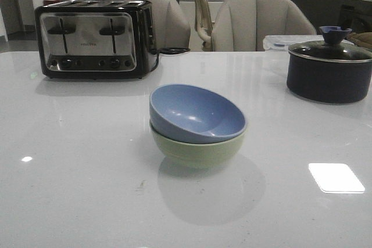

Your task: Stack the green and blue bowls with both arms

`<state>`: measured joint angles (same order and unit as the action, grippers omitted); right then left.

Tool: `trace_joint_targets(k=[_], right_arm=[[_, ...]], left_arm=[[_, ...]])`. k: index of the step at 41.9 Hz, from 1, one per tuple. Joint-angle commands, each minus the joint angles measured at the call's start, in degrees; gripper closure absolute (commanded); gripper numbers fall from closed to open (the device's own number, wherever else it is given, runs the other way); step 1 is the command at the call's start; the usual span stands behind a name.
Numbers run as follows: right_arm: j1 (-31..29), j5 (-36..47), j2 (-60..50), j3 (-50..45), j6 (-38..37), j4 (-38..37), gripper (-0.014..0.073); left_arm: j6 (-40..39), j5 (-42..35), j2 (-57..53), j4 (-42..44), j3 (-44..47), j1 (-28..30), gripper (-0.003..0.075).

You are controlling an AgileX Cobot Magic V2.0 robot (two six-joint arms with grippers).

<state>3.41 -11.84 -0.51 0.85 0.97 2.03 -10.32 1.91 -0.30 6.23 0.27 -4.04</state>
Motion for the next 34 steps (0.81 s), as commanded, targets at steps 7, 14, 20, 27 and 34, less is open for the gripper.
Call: trace_joint_targets(k=[7, 14, 20, 27, 34], right_arm=[[-0.55, 15.83, -1.31, -2.36, 0.16, 0.51, 0.0552], [-0.55, 18.18, -1.31, -2.36, 0.16, 0.51, 0.0552], [-0.55, 18.18, -1.31, -2.36, 0.16, 0.51, 0.0552], [-2.67, 18.18, -1.31, -2.36, 0.16, 0.51, 0.0552], [-2.71, 18.18, -1.31, -2.36, 0.16, 0.51, 0.0552]], left_arm=[[0.01, -4.93, -1.13, -0.46, 1.25, -0.34, 0.0618], [0.01, -4.93, -1.13, -0.46, 1.25, -0.34, 0.0618], [0.01, -4.93, -1.13, -0.46, 1.25, -0.34, 0.0618], [0.01, -4.93, -1.13, -0.46, 1.25, -0.34, 0.0618], [0.01, -4.93, -1.13, -0.46, 1.25, -0.34, 0.0618]])
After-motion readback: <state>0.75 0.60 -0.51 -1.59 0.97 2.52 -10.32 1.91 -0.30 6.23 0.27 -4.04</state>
